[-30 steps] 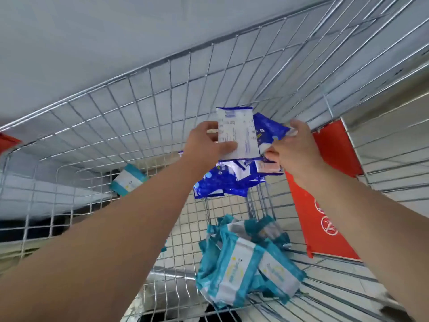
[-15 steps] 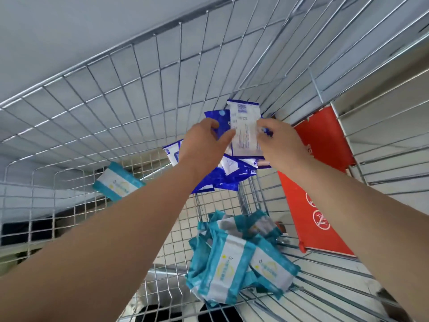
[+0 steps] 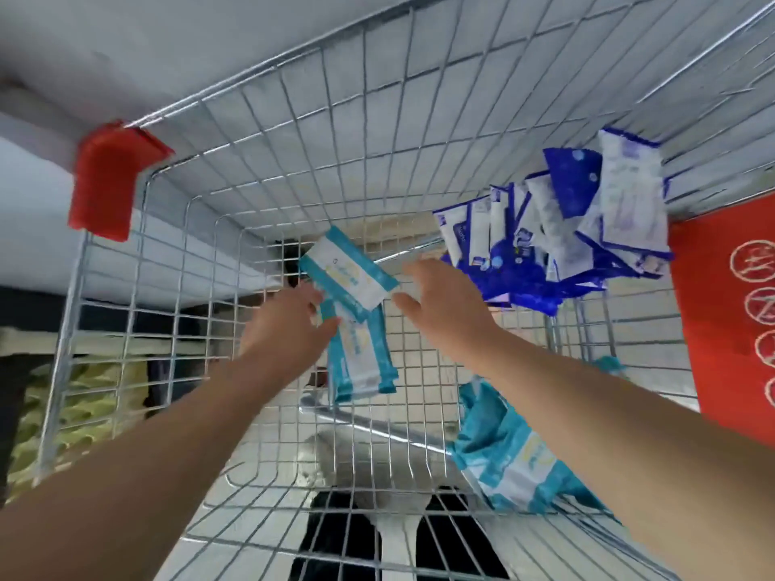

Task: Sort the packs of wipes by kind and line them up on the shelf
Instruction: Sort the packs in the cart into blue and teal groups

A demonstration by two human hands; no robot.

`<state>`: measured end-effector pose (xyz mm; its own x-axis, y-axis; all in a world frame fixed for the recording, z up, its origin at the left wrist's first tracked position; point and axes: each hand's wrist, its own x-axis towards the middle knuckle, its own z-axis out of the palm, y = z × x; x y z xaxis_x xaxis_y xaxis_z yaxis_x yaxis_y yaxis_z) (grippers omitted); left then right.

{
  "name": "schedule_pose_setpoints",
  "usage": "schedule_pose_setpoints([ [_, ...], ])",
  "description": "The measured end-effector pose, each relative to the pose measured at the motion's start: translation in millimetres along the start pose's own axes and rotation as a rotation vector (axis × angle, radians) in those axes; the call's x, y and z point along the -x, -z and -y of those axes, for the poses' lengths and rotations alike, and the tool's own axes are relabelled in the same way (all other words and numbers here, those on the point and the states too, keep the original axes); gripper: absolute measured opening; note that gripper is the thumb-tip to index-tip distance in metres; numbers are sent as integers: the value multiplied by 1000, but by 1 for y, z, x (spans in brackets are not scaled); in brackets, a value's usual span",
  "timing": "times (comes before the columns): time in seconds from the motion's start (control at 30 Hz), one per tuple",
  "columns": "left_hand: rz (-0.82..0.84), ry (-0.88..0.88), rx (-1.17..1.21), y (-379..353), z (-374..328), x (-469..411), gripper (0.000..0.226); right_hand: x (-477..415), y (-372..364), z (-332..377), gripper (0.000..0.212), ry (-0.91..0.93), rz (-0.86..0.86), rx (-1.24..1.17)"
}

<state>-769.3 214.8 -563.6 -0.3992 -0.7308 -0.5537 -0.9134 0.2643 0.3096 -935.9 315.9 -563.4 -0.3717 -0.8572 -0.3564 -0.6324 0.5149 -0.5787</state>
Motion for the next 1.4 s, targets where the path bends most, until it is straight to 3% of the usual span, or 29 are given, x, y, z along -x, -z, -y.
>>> schedule_pose_setpoints([
  [0.1,108,61,98,-26,14,0,30,-22,-40,4,31,-79,45,-49],
  [0.2,129,138,252,-50,20,-8,47,-46,-65,-4,26,-130,43,-79],
  [0.33,147,216,349,-59,26,-17,61,-69,-80,-15,39,-134,26,55],
  [0.47,253,166,425,-58,32,-18,33,-76,-76,-11,29,-131,166,164],
  [0.67,244,230,524,-50,56,-10,30,-54,-50,0,30,-180,255,-32],
  [0.87,223,344,721,-46,66,-5,16,4,-50,-15,15,-225,513,-91],
  [0.93,233,335,743,-48,61,-8,34,4,-62,-16,15,-204,486,-65],
  [1.07,181,286,633,-56,46,-14,53,-2,-68,-13,57,-301,419,-311],
  [1.2,217,171,616,-59,27,-9,45,3,-56,-16,44,-424,435,-588],
  [1.3,303,78,694,-49,13,7,42,7,-30,-25,35,-511,355,-757],
  [1.4,458,-33,684,-31,-13,25,40,21,13,-35,53,-425,312,-705],
])
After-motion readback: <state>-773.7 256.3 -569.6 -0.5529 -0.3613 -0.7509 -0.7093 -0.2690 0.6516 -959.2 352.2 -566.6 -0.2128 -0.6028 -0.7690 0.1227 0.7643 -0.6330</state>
